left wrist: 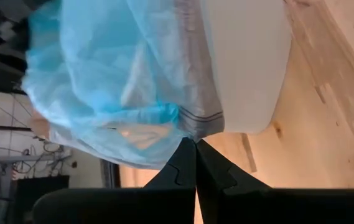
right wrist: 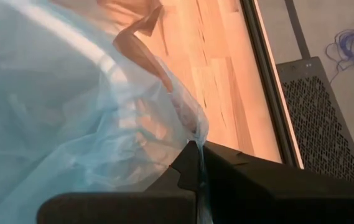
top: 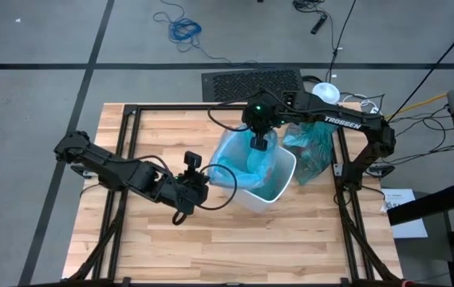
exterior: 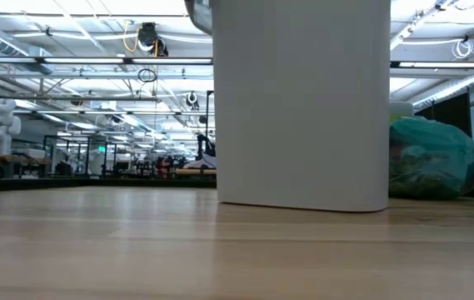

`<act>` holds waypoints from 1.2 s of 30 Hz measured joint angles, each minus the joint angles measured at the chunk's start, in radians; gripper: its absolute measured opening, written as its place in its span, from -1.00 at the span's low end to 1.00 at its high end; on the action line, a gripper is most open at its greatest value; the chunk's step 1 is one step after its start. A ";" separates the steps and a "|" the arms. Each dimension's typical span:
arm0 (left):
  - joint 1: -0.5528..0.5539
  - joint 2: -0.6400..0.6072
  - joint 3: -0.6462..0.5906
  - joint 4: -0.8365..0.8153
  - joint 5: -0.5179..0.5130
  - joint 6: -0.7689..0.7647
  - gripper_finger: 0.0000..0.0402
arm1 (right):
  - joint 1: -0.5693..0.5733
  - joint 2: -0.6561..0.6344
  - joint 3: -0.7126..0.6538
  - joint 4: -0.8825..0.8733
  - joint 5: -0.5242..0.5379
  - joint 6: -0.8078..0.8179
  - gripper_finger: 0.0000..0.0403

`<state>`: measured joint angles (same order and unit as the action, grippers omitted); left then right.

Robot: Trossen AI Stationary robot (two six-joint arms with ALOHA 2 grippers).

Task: Place trash/remove bag and relplace
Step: Put the new blue trash bag inside the white trash bin

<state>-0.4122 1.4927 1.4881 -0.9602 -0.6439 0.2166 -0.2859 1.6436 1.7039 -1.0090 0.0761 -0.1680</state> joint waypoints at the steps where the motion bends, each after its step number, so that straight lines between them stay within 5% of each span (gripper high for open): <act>1: 0.000 0.000 -0.011 0.012 0.001 -0.002 -0.99 | 0.000 0.000 0.000 -0.003 0.000 0.000 -1.00; 16: 0.001 0.000 -0.088 0.086 0.090 -0.028 -0.99 | 0.000 0.000 0.000 -0.087 0.000 0.081 -1.00; 25: 0.008 0.000 -0.088 0.089 0.085 -0.055 -0.72 | 0.001 -0.001 0.000 -0.122 0.031 0.092 -0.99; 30: 0.021 0.000 -0.088 0.089 0.081 -0.063 -0.63 | 0.008 -0.017 0.001 -0.119 0.161 0.059 -0.79; 36: 0.027 0.000 -0.088 0.089 0.080 -0.079 -0.62 | 0.008 -0.067 0.002 -0.115 0.162 0.046 -0.36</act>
<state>-0.3855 1.4925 1.3998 -0.8708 -0.5636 0.1373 -0.2775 1.5764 1.7058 -1.1242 0.2383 -0.1222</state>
